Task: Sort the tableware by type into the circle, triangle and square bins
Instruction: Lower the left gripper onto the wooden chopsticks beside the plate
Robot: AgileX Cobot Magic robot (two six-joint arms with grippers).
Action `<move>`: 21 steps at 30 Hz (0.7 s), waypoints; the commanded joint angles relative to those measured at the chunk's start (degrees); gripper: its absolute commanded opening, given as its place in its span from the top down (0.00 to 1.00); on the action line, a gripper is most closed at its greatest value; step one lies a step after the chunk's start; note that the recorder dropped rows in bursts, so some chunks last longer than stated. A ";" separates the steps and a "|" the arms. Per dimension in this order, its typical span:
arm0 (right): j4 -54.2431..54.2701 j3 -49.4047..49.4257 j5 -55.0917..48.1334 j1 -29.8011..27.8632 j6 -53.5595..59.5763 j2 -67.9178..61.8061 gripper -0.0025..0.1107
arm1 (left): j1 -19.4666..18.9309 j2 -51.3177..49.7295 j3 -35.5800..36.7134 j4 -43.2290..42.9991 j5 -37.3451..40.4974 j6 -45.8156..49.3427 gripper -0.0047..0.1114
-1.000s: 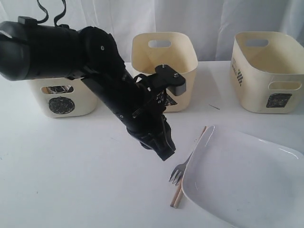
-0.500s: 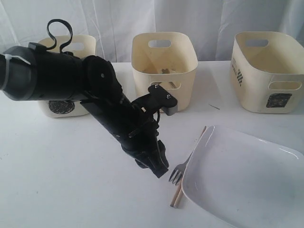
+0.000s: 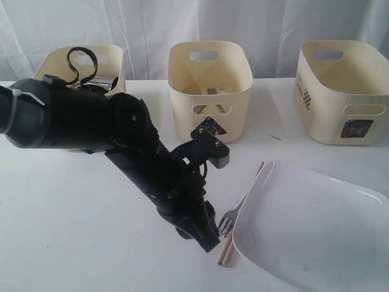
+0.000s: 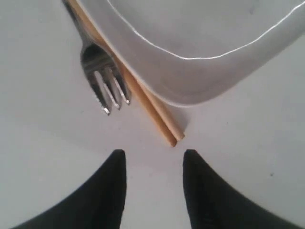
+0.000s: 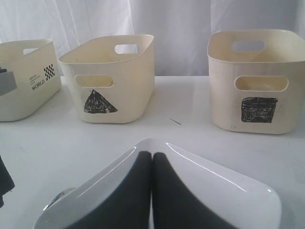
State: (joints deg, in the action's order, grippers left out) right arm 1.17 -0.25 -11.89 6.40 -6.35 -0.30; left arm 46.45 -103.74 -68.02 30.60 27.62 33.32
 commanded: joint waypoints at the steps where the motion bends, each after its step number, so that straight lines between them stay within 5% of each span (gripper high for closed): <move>1: -0.36 0.25 0.21 -0.13 0.06 0.30 0.98 | 4.05 0.34 0.61 1.49 -3.02 0.28 0.58; 21: -0.36 0.25 0.21 -0.13 0.06 0.30 0.98 | 5.61 -4.30 0.61 1.49 -0.95 -0.54 0.58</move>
State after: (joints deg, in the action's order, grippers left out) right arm 1.17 -0.25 -11.89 6.40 -6.35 -0.30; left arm 51.73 -108.26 -67.67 31.45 26.27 33.32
